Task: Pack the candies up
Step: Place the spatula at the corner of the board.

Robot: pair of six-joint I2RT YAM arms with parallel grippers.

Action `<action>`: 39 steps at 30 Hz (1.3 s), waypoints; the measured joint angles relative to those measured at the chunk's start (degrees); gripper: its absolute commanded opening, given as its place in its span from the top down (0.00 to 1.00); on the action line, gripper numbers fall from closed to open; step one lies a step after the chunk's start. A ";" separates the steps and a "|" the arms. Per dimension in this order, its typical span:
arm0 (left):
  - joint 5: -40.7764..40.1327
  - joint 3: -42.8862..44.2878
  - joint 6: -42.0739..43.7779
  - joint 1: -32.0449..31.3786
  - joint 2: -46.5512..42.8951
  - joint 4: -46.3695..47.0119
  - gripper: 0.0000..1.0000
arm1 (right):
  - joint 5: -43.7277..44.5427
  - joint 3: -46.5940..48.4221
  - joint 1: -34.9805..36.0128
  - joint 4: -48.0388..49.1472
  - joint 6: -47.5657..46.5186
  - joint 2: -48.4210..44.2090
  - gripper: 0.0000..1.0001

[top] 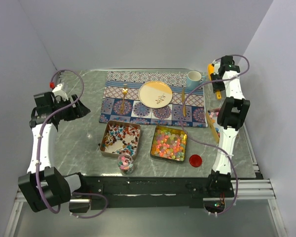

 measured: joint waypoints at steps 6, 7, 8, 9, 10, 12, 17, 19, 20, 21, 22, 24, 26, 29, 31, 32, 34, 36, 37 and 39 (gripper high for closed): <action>-2.56 3.08 3.23 0.00 4.72 -2.69 0.25 | 0.39 -0.94 -0.31 4.63 -0.70 0.13 1.00; -2.89 3.69 3.74 0.00 5.77 -2.64 0.25 | 0.48 -1.46 -0.31 5.16 -0.92 0.17 1.00; -3.13 4.11 4.13 0.02 6.62 -2.64 0.25 | 0.55 -1.79 -0.31 5.35 -1.01 0.35 1.00; -3.48 4.55 4.42 0.02 7.56 -2.62 0.24 | 0.63 -2.05 -0.35 5.60 -1.07 0.66 1.00; -3.82 4.92 4.57 0.02 8.46 -2.60 0.24 | 0.63 -2.54 -0.37 5.84 -1.09 0.92 1.00; -4.33 5.62 4.85 0.02 10.08 -2.62 0.24 | 0.63 -3.61 -0.39 5.90 -1.09 1.53 1.00; -5.07 7.69 5.90 0.02 11.93 -3.30 0.24 | 1.16 -4.22 -0.46 6.67 -1.09 3.06 0.63; -5.05 8.50 6.05 0.02 12.11 -3.74 0.23 | 1.46 -4.22 -0.61 6.86 -0.98 3.08 0.40; -5.01 8.87 6.08 0.00 12.17 -3.85 0.23 | 1.60 -4.24 -0.72 6.99 -0.98 3.08 0.37; -4.98 9.18 6.05 0.00 12.28 -3.85 0.23 | 1.90 -4.24 -0.79 7.30 -0.83 3.08 0.32; -4.96 9.53 6.05 0.00 12.37 -3.85 0.23 | 1.66 -4.35 -0.98 7.52 -0.96 3.02 0.31; -4.55 9.90 6.03 0.00 12.46 -3.69 0.23 | 1.73 -4.79 -1.22 8.09 -0.98 2.69 0.27; -3.61 9.92 6.01 0.00 12.48 -3.45 0.23 | 1.31 -5.88 -1.38 8.20 -1.03 1.90 0.27; -1.46 9.88 5.81 0.00 12.52 -2.99 0.22 | 0.96 -8.81 -1.51 7.23 -1.03 -0.55 0.25; 0.59 9.29 5.40 -0.02 12.24 -1.22 0.21 | 0.70 -12.33 -1.51 6.69 -1.07 -3.96 0.25; 1.33 8.20 5.20 -0.04 11.67 0.15 0.21 | 0.46 -14.27 -1.51 5.84 -1.14 -6.38 0.24; 2.69 5.20 4.26 -0.04 9.57 2.54 0.19 | 0.00 -18.43 -1.51 5.27 -1.62 -12.26 0.24; 4.13 1.42 3.23 -0.07 6.16 4.61 0.19 | -1.36 -23.54 -1.51 4.96 -2.84 -19.69 0.23; 5.03 -0.63 2.69 -0.07 3.87 6.03 0.17 | -2.80 -27.47 -1.51 5.29 -4.15 -25.38 0.23; 6.93 -4.33 1.46 -0.15 -0.94 8.22 0.17 | -6.05 -34.60 -1.51 5.68 -7.04 -35.89 0.22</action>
